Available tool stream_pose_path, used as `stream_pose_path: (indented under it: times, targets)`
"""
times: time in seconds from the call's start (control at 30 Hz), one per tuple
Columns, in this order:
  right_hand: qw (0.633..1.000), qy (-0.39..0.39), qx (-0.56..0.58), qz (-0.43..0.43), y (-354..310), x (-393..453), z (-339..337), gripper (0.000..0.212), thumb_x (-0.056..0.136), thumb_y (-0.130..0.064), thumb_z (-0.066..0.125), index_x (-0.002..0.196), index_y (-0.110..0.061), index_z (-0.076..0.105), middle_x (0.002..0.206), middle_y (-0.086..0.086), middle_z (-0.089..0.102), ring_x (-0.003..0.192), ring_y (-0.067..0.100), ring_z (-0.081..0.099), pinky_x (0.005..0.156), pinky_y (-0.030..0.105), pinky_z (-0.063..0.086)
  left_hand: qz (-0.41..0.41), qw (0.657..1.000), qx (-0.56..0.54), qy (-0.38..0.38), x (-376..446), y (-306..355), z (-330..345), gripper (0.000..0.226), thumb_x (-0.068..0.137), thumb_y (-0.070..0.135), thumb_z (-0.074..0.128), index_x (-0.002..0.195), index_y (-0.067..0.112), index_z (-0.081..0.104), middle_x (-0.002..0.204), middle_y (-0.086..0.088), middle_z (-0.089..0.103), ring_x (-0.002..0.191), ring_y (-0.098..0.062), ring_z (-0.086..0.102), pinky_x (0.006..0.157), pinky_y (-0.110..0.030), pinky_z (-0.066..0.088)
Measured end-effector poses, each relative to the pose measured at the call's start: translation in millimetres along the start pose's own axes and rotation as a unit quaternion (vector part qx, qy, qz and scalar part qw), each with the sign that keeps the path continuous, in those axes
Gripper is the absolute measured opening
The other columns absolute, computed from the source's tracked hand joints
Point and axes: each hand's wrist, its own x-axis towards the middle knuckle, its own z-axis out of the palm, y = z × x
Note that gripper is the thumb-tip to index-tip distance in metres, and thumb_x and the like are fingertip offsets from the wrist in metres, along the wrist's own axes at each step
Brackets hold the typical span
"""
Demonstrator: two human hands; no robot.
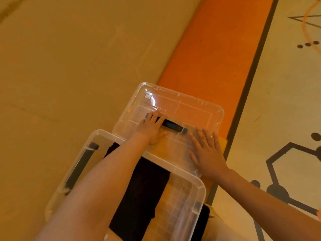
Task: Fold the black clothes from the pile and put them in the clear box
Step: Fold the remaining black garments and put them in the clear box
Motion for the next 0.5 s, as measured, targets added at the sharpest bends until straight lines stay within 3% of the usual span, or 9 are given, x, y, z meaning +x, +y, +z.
stream_pose_path:
  times: [0.1,0.23,0.4,0.5]
  targets:
    - [1.0,0.002,0.009,-0.009,-10.3,-9.7,4.7,0.07,0.097,-0.055,0.001,0.149,-0.019,0.031,0.156,0.012,0.026,0.145,0.031,0.016,0.115,0.049,0.006,-0.004,1.0,-0.015,0.01,-18.7,-4.8,8.3,0.068,0.098,0.046,0.043,0.153,0.025,0.008,0.161,-0.003,-0.009,0.147,-0.027,-0.008,0.117,-0.048,0.017]
    - [1.0,0.003,0.004,-0.029,-20.9,-22.7,9.8,0.066,0.097,-0.054,0.007,0.148,-0.02,0.034,0.155,0.01,0.03,0.145,0.03,0.021,0.115,0.049,0.009,-0.007,0.999,-0.032,0.04,-43.2,-11.7,19.2,0.061,0.096,0.043,0.05,0.148,0.023,0.025,0.16,-0.004,0.006,0.146,-0.026,0.005,0.11,-0.046,0.032]
    - [0.999,0.02,0.033,-0.025,-26.6,-34.3,13.1,0.063,0.095,-0.049,0.021,0.147,-0.017,0.035,0.154,0.006,0.032,0.144,0.024,0.026,0.118,0.038,0.001,-0.01,0.996,-0.012,0.086,-62.7,-14.4,26.1,0.042,0.1,0.037,0.043,0.138,0.02,0.04,0.153,-0.006,0.024,0.136,-0.027,0.027,0.099,-0.039,0.038]
    - [0.997,0.044,0.064,-0.009,-28.4,-33.2,11.7,0.062,0.098,-0.048,0.031,0.15,-0.014,0.026,0.158,0.005,0.023,0.146,0.021,0.018,0.119,0.033,-0.004,-0.011,0.996,-0.003,0.087,-63.5,-14.7,26.6,0.043,0.098,0.037,0.047,0.136,0.016,0.043,0.152,-0.009,0.022,0.14,-0.027,0.019,0.103,-0.041,0.037]
